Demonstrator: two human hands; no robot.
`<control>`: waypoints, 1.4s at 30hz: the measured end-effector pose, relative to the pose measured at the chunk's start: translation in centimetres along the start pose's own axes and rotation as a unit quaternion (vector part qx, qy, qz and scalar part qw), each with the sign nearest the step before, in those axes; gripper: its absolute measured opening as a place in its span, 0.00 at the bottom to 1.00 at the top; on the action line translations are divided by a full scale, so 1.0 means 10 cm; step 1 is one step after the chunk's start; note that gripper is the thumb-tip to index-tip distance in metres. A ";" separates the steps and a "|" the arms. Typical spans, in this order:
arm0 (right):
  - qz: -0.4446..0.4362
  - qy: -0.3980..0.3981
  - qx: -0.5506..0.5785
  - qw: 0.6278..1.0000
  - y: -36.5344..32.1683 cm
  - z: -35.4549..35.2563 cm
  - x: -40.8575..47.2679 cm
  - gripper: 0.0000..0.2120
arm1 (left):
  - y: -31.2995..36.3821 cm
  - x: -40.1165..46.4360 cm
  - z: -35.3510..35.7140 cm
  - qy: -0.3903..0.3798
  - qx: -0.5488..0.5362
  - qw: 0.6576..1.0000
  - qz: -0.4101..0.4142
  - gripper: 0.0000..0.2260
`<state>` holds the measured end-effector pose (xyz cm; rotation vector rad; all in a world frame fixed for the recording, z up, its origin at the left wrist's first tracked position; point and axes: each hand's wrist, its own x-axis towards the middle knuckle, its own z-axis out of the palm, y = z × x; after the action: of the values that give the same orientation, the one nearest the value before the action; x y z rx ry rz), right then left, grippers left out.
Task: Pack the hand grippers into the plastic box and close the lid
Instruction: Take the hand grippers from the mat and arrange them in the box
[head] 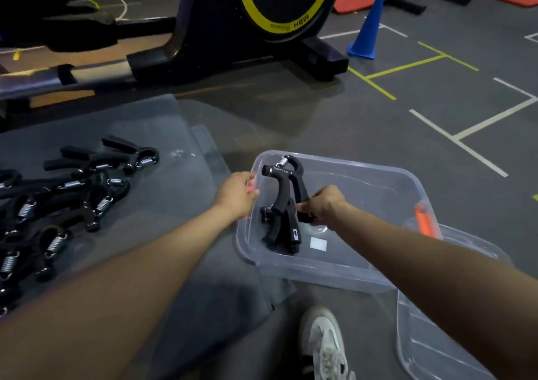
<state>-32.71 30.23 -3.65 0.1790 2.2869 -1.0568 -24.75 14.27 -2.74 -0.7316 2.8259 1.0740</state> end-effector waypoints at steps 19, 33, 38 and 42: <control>0.055 0.071 -0.127 0.988 0.42 0.76 0.64 0.13 | -0.26 0.24 0.20 -0.046 0.089 0.993 0.064 0.27; 0.012 -0.031 -0.211 0.977 0.39 0.61 0.55 0.18 | -0.24 0.14 0.21 -0.025 0.105 0.992 0.067 0.25; -0.025 -0.020 -0.305 0.952 0.39 0.62 0.51 0.04 | -0.24 0.14 0.22 -0.026 0.110 0.992 0.057 0.26; -0.009 -0.027 -0.299 0.954 0.43 0.61 0.57 0.07 | -0.25 0.12 0.24 -0.034 0.124 0.990 0.057 0.27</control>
<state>-32.91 27.96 -12.78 -0.1167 2.4447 -0.3329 -25.04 13.71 -6.33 -0.5071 2.8979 0.7223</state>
